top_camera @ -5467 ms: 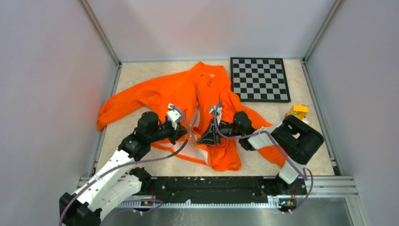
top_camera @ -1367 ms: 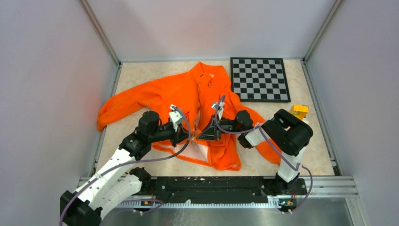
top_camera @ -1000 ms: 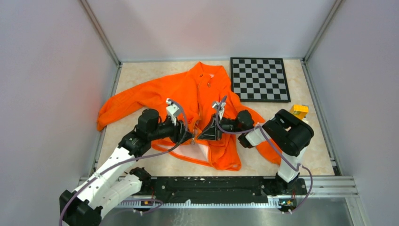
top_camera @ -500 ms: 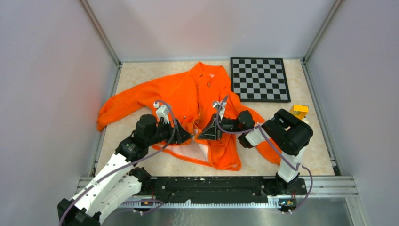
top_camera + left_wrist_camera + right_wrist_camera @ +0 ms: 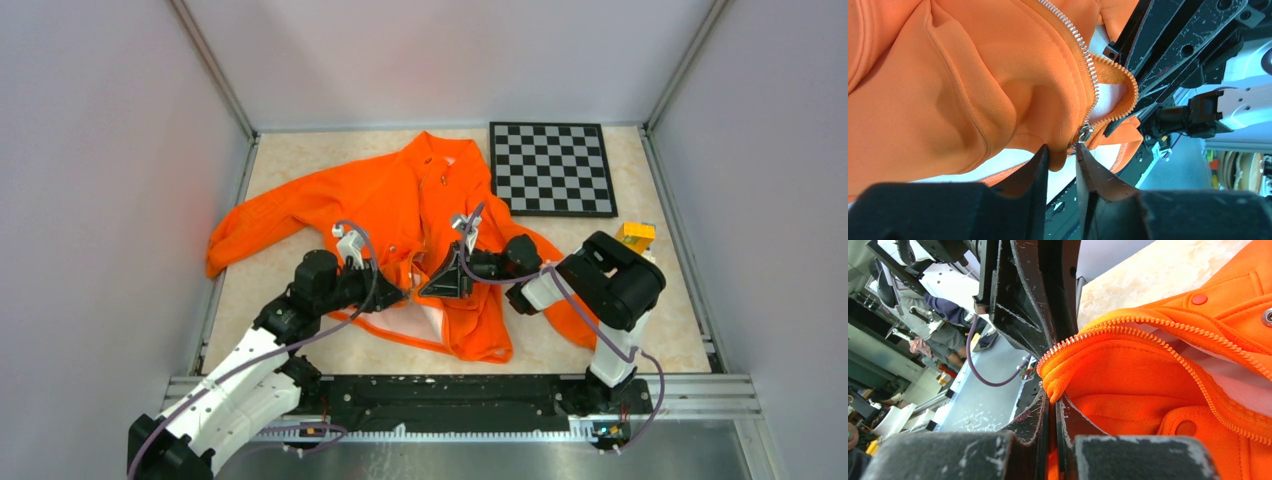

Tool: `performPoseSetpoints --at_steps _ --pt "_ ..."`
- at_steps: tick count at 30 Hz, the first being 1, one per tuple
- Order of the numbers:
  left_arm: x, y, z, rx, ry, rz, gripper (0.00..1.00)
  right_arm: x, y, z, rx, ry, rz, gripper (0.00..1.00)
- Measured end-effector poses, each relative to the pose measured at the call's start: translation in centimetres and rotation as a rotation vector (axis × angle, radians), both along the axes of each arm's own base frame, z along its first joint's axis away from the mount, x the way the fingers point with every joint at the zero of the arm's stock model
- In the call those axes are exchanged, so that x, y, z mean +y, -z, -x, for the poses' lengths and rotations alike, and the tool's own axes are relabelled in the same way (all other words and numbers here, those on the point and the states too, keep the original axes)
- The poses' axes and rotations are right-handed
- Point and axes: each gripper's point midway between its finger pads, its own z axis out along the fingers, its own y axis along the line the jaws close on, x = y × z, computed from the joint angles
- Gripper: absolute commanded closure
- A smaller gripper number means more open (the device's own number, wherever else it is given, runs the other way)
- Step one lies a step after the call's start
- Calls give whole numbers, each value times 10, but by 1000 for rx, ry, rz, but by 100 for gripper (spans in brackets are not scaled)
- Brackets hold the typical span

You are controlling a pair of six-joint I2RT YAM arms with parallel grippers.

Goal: Zip up the jacket

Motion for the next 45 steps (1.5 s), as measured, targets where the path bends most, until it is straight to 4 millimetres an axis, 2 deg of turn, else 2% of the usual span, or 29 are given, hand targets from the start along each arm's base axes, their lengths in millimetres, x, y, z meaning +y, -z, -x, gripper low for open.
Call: performPoseSetpoints --at_steps 2,6,14,23,29,33,39,41,45 --pt "0 0 1 -8 10 -5 87 0 0 0 0 0 0 100" --pt "-1 0 2 -24 34 -10 99 0 2 0 6 0 3 100" --pt "1 5 5 -47 62 -40 100 2 7 -4 60 23 13 100" --pt "3 29 -1 46 45 -110 100 12 16 -32 154 142 67 100" --pt "9 20 -3 12 6 -106 100 13 13 -34 169 145 61 100" --pt "14 -1 -1 -59 -44 -47 83 13 2 -28 142 110 15 100" --pt "19 -5 0 -70 -106 1 61 10 0 -20 132 78 -1 100" --pt "20 -6 -1 -65 -118 7 57 10 4 -19 139 74 6 100" --pt "19 -9 -5 -64 -139 24 56 11 6 -17 145 68 11 100"
